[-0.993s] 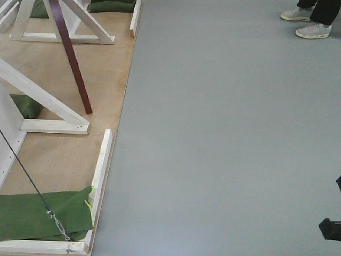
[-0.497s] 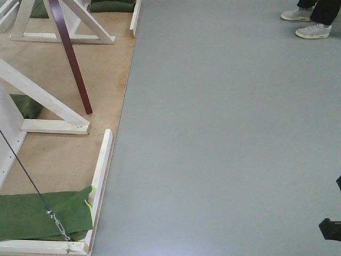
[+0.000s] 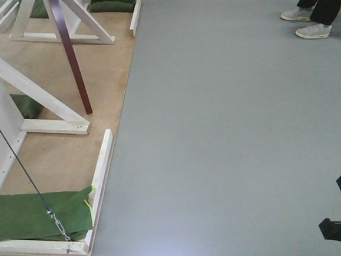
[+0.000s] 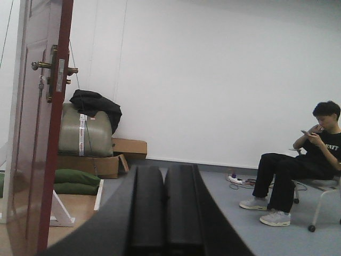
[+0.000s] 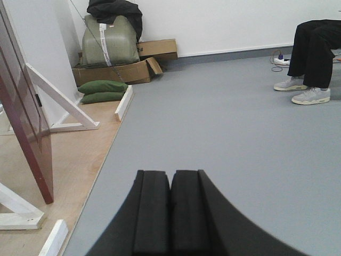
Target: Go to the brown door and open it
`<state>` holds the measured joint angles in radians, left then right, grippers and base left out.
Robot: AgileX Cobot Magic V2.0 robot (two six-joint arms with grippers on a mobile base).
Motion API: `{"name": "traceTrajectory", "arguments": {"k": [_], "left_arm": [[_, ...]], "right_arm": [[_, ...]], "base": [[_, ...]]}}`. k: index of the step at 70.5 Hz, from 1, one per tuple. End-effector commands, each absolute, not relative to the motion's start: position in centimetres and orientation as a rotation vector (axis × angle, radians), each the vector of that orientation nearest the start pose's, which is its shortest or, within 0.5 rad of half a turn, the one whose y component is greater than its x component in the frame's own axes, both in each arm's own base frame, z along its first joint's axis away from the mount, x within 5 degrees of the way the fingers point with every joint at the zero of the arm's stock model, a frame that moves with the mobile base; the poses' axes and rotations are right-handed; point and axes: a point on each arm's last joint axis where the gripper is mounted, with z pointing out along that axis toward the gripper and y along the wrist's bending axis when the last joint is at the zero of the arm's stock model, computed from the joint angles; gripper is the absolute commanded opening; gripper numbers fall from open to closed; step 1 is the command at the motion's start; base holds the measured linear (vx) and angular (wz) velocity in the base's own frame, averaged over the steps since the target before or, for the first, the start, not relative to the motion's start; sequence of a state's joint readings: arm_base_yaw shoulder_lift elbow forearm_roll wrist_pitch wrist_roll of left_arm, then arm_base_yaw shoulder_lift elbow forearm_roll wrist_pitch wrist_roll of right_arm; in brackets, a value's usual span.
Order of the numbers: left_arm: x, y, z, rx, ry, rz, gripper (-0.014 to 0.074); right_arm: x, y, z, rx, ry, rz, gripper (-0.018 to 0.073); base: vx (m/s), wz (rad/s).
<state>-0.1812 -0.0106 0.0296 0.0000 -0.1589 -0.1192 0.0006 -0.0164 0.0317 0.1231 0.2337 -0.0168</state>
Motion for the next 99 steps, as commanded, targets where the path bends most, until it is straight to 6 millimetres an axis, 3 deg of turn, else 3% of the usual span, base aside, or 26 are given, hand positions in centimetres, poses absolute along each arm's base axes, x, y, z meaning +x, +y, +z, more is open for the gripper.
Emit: {"name": "traceTrajectory", "arguments": {"k": [1,99], "left_arm": [[5.05,-0.95,21.94,0.041,1.258,-0.264,0.0011],[5.05,-0.95,21.94,0.041,1.258,-0.263,0.0011]], "right_arm": [[5.57,0.17,18.93,0.061,1.645,0.085,0.0000],[5.57,0.17,18.93,0.061,1.645,0.085,0.0000]], "base": [[0.00,0.00],[0.00,0.00]]}}
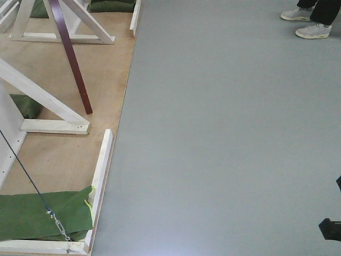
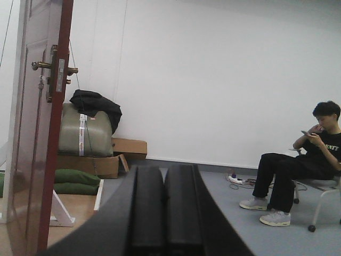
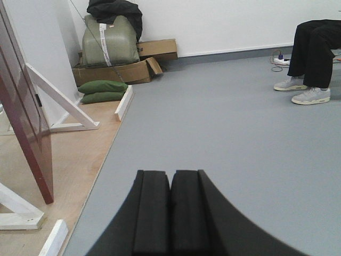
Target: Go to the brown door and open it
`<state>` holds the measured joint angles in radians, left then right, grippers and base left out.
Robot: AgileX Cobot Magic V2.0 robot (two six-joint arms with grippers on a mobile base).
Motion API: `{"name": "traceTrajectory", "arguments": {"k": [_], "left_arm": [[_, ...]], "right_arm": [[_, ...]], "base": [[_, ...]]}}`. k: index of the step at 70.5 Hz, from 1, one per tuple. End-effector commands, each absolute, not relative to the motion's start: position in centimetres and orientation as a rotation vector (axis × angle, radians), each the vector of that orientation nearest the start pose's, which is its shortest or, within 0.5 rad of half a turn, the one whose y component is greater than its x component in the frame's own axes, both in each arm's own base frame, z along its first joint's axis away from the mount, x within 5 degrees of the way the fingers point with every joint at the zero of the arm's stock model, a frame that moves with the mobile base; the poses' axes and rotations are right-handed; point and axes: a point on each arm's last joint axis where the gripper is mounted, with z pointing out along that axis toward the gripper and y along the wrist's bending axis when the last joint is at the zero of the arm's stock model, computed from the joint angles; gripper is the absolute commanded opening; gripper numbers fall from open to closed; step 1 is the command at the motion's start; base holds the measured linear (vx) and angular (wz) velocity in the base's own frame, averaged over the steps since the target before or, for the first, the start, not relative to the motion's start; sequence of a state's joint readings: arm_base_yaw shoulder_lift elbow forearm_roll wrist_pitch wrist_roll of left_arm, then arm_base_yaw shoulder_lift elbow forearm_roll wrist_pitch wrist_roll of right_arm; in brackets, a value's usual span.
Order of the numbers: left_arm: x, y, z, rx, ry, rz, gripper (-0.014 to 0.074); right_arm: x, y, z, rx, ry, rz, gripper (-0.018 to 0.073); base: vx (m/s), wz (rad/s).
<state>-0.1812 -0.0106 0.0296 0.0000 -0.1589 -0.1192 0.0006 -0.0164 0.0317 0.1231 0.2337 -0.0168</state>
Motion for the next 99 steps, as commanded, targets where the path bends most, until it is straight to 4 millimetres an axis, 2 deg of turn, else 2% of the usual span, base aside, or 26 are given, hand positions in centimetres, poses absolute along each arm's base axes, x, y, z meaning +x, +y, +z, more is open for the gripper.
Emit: {"name": "traceTrajectory", "arguments": {"k": [1,99], "left_arm": [[5.05,-0.95,21.94,0.041,1.258,-0.263,0.0011],[5.05,-0.95,21.94,0.041,1.258,-0.263,0.0011]], "right_arm": [[5.57,0.17,18.93,0.061,1.645,0.085,0.0000],[5.57,0.17,18.93,0.061,1.645,0.085,0.0000]], "base": [[0.00,0.00],[0.00,0.00]]}}
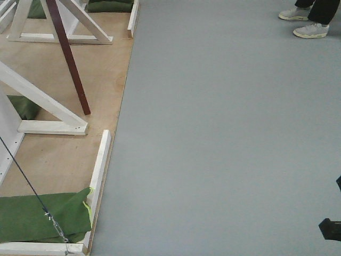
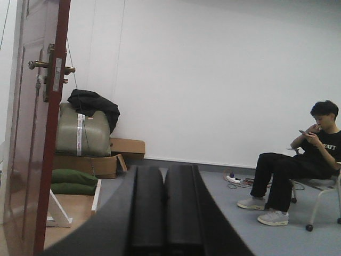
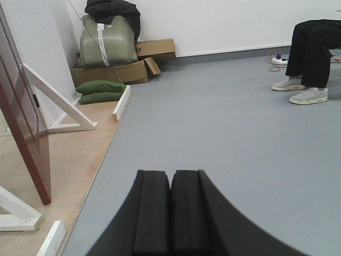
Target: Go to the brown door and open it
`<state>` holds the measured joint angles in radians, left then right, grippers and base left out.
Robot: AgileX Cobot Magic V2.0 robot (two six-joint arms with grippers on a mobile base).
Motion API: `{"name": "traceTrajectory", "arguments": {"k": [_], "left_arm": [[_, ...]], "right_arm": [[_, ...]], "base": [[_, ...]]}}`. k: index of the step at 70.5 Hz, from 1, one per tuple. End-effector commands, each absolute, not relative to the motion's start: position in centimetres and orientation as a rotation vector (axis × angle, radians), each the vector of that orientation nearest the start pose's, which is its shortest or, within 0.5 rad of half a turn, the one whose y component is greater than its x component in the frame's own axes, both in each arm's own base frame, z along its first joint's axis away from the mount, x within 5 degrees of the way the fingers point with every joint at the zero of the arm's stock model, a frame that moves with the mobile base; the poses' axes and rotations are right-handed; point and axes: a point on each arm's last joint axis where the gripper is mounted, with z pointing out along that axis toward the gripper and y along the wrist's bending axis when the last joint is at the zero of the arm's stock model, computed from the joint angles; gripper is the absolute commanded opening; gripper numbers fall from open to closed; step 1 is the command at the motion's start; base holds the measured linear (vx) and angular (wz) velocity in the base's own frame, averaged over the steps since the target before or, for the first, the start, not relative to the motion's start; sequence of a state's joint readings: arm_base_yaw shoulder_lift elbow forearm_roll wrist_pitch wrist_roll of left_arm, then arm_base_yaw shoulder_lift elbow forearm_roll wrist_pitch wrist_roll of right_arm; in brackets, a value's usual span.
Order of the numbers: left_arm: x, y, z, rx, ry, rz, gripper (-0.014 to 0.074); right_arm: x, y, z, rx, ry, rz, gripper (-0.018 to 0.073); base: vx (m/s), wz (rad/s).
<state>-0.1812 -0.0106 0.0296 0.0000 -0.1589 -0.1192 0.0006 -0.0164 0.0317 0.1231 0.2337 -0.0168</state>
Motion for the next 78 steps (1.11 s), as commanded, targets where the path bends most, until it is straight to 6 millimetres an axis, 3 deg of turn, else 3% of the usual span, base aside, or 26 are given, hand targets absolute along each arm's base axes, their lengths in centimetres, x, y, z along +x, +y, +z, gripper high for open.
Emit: {"name": "traceTrajectory", "arguments": {"k": [1,78], "left_arm": [[5.05,-0.95,21.94,0.041,1.258,-0.263,0.0011],[5.05,-0.95,21.94,0.041,1.258,-0.263,0.0011]], "right_arm": [[5.57,0.17,18.93,0.061,1.645,0.085,0.0000],[5.57,0.18,18.93,0.060,1.645,0.086,0.0000]], "base": [[0.03,-0.05],[0.11,-0.10]]}}
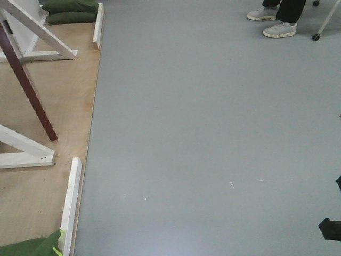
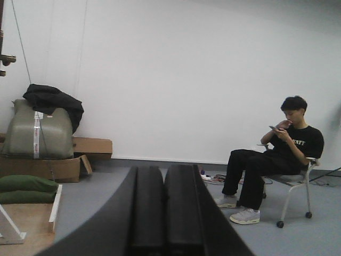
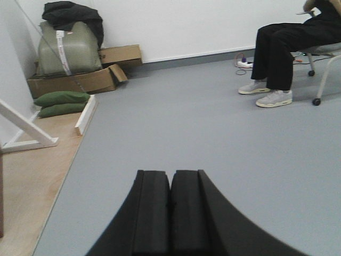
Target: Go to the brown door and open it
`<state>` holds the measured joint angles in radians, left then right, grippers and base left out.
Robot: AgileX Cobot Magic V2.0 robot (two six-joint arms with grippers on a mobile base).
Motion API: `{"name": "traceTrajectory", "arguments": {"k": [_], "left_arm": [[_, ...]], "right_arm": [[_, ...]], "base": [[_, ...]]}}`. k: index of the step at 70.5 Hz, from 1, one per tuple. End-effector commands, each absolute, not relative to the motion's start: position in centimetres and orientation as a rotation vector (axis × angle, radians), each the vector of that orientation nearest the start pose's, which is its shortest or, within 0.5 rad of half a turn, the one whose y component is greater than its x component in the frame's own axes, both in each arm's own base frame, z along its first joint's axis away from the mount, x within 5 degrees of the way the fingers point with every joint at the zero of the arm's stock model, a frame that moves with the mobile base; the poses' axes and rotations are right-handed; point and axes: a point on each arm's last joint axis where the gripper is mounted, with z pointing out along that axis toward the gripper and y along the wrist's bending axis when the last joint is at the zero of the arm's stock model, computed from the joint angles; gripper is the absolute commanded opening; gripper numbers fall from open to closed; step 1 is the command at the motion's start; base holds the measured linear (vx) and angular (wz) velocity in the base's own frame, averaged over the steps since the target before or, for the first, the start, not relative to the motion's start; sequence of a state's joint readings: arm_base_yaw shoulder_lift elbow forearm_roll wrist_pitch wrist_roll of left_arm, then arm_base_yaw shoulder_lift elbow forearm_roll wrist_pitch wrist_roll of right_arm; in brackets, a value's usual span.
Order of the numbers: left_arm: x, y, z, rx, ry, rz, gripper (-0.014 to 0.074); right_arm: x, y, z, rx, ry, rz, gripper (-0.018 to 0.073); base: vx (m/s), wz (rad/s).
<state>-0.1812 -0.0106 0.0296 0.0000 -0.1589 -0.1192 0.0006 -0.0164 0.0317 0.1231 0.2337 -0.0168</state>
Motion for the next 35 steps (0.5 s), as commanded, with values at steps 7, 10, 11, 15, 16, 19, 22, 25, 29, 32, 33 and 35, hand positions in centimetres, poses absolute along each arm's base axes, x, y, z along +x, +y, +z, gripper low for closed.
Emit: {"name": "traceTrajectory", "arguments": {"k": [7,10,11,15,16,19,22,25,29,32,33,35], "left_arm": [[5.05,-0.95,21.94,0.041,1.258,-0.263,0.0011],[5.05,-0.95,21.94,0.041,1.258,-0.263,0.0011],[5.05,-0.95,21.94,0.041,1.258,-0.263,0.0011],[5.05,-0.95,21.94,0.041,1.258,-0.263,0.0011],[5.05,-0.95,21.94,0.041,1.258,-0.263,0.0011],[5.05,-0.95,21.94,0.041,1.258,-0.263,0.0011],[5.05,-0.95,21.94,0.041,1.258,-0.263,0.0011],[5.05,-0.95,21.94,0.041,1.258,-0.263,0.0011],[5.05,-0.95,21.94,0.041,1.258,-0.263,0.0011],[5.05,-0.95,21.94,0.041,1.258,-0.263,0.0011],[5.05,-0.95,21.94,0.041,1.258,-0.263,0.0011],[5.05,-0.95,21.94,0.041,1.258,-0.263,0.0011]], "right_arm": [[5.57,0.18,18.93,0.060,1.645,0.086,0.0000],[5.57,0.18,18.93,0.060,1.645,0.086,0.0000],[5.57,0.18,18.93,0.060,1.645,0.086,0.0000],[5.57,0.18,18.93,0.060,1.645,0.086,0.0000],[5.57,0.18,18.93,0.060,1.645,0.086,0.0000],[5.57,0.18,18.93,0.060,1.645,0.086,0.0000],[5.57,0.18,18.93,0.060,1.645,0.086,0.0000],[5.57,0.18,18.93,0.060,1.645,0.086,0.0000],[5.57,0.18,18.93,0.060,1.645,0.086,0.0000],[5.57,0.18,18.93,0.060,1.645,0.086,0.0000],[5.57,0.18,18.93,0.060,1.645,0.086,0.0000],[5.57,0.18,18.93,0.060,1.645,0.086,0.0000]], "base": [[0.20,-0.22],[0.22,-0.19],[0.22,-0.17],[0.23,-0.14],[0.24,-0.10],[0.24,-0.08],[0.25,-0.05],[0.26,-0.02],[0.27,0.03],[0.28,0.08],[0.28,0.09],[0.29,0.12]]}}
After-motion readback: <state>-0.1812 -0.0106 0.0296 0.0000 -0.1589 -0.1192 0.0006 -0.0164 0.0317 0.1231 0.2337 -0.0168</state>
